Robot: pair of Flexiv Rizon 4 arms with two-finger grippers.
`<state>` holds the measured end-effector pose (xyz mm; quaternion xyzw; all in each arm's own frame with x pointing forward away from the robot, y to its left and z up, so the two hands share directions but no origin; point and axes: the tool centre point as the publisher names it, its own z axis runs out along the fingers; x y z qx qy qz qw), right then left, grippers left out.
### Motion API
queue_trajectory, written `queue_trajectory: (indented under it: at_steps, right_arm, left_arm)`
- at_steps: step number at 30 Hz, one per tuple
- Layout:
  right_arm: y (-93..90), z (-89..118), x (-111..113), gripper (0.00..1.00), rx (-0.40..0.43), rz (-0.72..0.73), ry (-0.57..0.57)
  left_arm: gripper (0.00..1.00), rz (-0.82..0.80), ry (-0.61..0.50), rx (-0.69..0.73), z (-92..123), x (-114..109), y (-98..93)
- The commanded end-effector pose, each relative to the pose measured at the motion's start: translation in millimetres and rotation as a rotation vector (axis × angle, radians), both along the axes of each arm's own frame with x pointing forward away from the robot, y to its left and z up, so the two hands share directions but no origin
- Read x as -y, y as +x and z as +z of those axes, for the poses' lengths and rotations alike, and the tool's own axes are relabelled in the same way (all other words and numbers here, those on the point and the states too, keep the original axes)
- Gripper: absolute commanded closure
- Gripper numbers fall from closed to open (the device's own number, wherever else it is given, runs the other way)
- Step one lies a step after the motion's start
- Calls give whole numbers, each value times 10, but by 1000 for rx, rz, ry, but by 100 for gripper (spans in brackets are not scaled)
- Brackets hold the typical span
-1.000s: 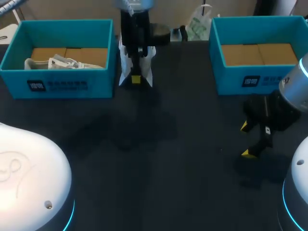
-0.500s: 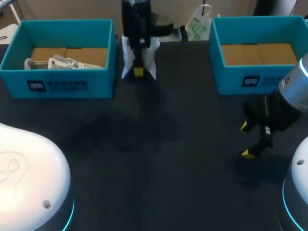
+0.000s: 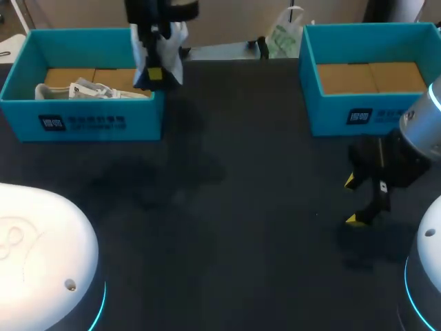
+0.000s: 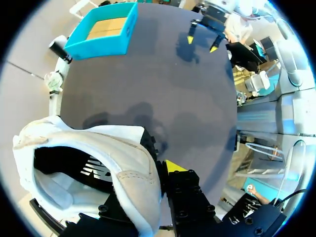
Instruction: Take the shoe out of the shoebox, open the shoe tongue, remove and reinsert the insole, then place the shoe into the shoebox
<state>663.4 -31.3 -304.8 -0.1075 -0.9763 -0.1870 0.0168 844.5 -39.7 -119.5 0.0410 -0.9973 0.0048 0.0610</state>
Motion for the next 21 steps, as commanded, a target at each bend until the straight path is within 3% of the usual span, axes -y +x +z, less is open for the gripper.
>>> queue_trajectory:
  at_steps: [1, 21]
  right_arm:
    - [-12, 2, 1, 0, 1, -1, -1]
    - [-12, 2, 1, 0, 1, -1, -1]
  left_arm:
    - [100, 13, -26, 3, 28, -300, 198]
    - [100, 32, -46, 0, 3, -1472, 1280]
